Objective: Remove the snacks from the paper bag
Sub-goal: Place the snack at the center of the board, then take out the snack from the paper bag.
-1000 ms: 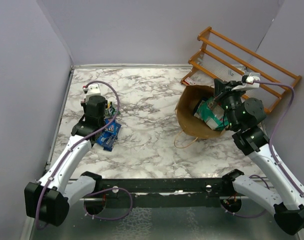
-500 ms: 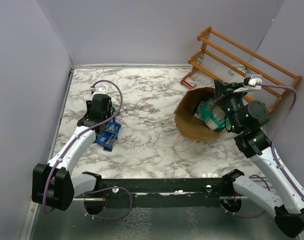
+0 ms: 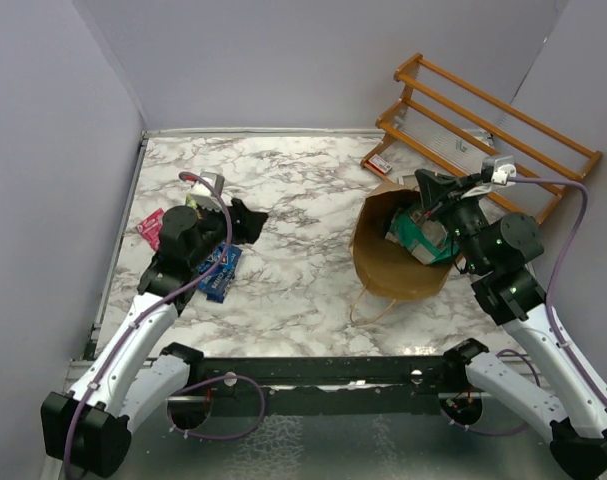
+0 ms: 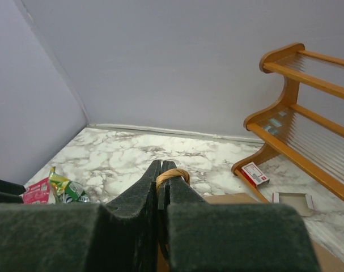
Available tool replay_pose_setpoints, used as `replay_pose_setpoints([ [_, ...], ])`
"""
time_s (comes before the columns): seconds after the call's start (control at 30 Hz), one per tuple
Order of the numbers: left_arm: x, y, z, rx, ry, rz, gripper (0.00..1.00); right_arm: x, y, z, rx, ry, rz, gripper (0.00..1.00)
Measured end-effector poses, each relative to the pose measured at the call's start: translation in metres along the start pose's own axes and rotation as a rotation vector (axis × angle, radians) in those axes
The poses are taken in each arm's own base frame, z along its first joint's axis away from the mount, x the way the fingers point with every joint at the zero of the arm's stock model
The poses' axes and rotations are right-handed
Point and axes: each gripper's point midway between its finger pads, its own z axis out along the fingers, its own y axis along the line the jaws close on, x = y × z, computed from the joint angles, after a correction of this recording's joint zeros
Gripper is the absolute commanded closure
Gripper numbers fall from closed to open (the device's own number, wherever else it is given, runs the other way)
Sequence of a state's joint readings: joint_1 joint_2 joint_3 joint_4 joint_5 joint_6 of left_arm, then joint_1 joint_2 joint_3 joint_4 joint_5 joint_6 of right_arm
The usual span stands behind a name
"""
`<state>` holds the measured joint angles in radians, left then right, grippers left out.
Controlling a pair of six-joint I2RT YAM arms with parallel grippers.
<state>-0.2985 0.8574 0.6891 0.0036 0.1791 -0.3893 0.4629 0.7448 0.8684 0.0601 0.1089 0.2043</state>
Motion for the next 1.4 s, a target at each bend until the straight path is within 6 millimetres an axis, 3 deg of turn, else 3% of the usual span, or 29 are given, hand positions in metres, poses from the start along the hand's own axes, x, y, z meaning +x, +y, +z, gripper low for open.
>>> replay_pose_setpoints([
  [0.3, 0.014, -0.109, -0.011, 0.398, 0.036, 0.04, 0.32, 0.006, 0.008, 0.002, -0.046, 0.021, 0.003, 0.98],
  [0.43, 0.025, -0.167, -0.027, 0.591, 0.029, 0.072, 0.36, 0.006, 0.011, 0.002, -0.059, 0.024, 0.009, 0.98],
  [0.57, 0.038, -0.221, -0.048, 0.756, -0.018, 0.155, 0.42, 0.008, 0.012, 0.001, -0.069, 0.032, 0.01, 0.98],
  [0.67, 0.055, -0.253, -0.05, 0.803, -0.044, 0.268, 0.44, 0.009, 0.013, 0.001, -0.073, 0.034, 0.012, 0.98],
  [0.73, 0.067, -0.27, -0.038, 0.798, -0.043, 0.362, 0.44, 0.009, 0.015, 0.001, -0.08, 0.035, 0.016, 0.98],
  [0.83, 0.088, -0.289, -0.002, 0.756, -0.033, 0.528, 0.44, 0.011, 0.016, 0.002, -0.09, 0.041, 0.019, 0.98],
  [1.13, 0.154, -0.301, 0.091, 0.686, -0.003, 0.89, 0.43, 0.012, 0.018, 0.002, -0.099, 0.046, 0.026, 0.98],
  [1.4, 0.208, -0.295, 0.146, 0.677, -0.013, 1.066, 0.27, 0.009, 0.023, 0.001, -0.123, 0.043, 0.037, 0.98],
])
